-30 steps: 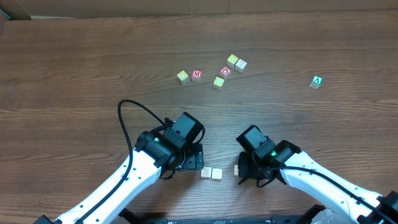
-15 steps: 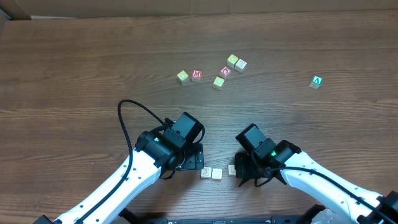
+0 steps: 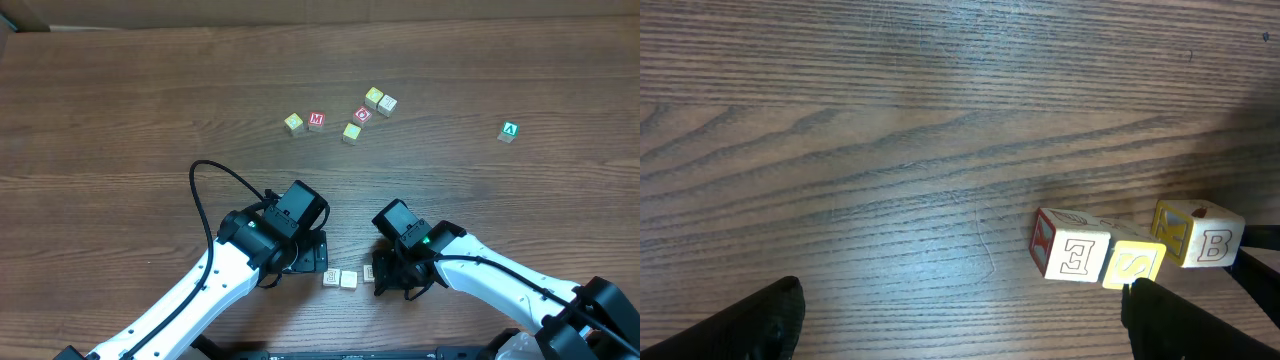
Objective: Flip 3 blocks
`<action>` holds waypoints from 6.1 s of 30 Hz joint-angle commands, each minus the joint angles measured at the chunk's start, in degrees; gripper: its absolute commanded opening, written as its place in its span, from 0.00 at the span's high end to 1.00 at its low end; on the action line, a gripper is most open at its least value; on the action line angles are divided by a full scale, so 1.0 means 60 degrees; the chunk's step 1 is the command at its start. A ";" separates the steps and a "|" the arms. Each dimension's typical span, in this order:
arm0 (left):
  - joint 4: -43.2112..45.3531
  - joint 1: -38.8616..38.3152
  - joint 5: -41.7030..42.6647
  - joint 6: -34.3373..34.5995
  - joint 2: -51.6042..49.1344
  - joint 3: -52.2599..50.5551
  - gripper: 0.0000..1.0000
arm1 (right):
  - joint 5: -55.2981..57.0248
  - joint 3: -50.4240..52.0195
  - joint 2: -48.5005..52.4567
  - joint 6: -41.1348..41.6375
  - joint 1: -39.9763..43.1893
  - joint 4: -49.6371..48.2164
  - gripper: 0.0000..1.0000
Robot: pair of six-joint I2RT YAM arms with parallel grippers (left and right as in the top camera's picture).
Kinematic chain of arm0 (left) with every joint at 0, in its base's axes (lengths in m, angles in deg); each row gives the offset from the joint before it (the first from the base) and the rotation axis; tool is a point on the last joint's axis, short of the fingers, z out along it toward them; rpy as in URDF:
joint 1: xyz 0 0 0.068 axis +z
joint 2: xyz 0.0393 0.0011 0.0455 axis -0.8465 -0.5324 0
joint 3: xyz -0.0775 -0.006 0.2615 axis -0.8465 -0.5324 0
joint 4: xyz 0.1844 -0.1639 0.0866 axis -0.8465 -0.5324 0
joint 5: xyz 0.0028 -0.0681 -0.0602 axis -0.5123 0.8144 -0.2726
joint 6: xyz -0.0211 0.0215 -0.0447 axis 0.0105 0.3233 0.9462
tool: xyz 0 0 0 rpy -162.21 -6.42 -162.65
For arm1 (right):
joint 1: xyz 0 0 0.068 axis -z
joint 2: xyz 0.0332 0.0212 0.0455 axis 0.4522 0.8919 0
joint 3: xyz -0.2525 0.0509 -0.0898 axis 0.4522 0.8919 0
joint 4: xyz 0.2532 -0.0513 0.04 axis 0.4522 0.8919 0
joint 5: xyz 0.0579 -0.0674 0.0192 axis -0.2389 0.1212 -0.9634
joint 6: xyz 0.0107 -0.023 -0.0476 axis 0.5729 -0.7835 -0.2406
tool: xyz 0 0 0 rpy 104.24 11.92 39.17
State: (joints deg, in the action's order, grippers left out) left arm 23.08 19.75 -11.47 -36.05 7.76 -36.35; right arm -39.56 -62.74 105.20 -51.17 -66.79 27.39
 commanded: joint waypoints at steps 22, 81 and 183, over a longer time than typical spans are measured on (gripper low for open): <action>0.0146 0.0040 0.0109 -0.0084 0.0022 -0.0062 0.04 | 0.0907 -0.0459 -0.0036 0.0994 0.0025 -0.0248 0.96; 0.0142 0.0040 0.0113 -0.0153 0.0022 -0.0062 0.02 | 0.0251 -0.1333 0.0801 0.0973 -0.0561 -0.0335 0.96; 0.1902 0.0022 0.2652 -0.2867 -0.3774 -0.0357 0.96 | -0.1053 -0.0688 0.0721 0.1570 -0.0331 0.0484 0.96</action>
State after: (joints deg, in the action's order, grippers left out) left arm 34.09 19.75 2.96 -50.92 -14.56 -38.23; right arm -45.62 -67.12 109.28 -42.39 -68.45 30.87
